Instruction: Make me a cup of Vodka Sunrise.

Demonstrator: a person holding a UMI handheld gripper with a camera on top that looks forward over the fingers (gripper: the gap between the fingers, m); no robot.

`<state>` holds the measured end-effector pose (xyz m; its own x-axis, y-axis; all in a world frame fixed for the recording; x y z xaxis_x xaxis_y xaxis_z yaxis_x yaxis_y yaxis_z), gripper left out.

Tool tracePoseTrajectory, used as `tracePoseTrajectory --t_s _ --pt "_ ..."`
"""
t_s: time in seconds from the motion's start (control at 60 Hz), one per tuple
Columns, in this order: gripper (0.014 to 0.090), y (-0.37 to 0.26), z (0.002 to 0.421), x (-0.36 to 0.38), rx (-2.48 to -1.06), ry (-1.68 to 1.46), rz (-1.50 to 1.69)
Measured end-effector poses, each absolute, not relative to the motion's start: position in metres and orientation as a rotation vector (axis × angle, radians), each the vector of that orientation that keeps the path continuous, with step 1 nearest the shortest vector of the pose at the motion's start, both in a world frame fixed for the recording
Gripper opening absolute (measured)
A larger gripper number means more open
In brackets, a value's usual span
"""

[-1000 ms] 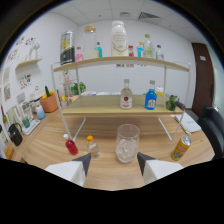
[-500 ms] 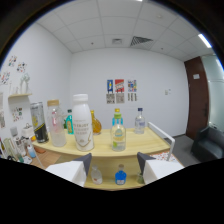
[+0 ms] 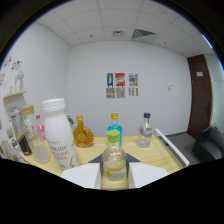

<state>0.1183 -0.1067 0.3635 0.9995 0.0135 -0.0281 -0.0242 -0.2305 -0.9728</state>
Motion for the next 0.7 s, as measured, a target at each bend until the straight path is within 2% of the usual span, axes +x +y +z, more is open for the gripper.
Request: tracePoseTrajectory --t_s 0.233,0.35,0.45,0.533,0.7 --pt "0.0351 -0.129 0.380 0.124 -1.763 -0.018 0.025" --pt "0.0352 -0.161 0.390 0.129 -1.729 0.013 0.061" --pt "0.0351 -0.192 0.380 0.131 -1.697 0.022 0.069" --pt "0.0350 -0.209 0.344 0.127 -1.720 0.027 0.080" --pt "0.0349 -0.226 0.232 0.123 -1.875 0.086 0.094"
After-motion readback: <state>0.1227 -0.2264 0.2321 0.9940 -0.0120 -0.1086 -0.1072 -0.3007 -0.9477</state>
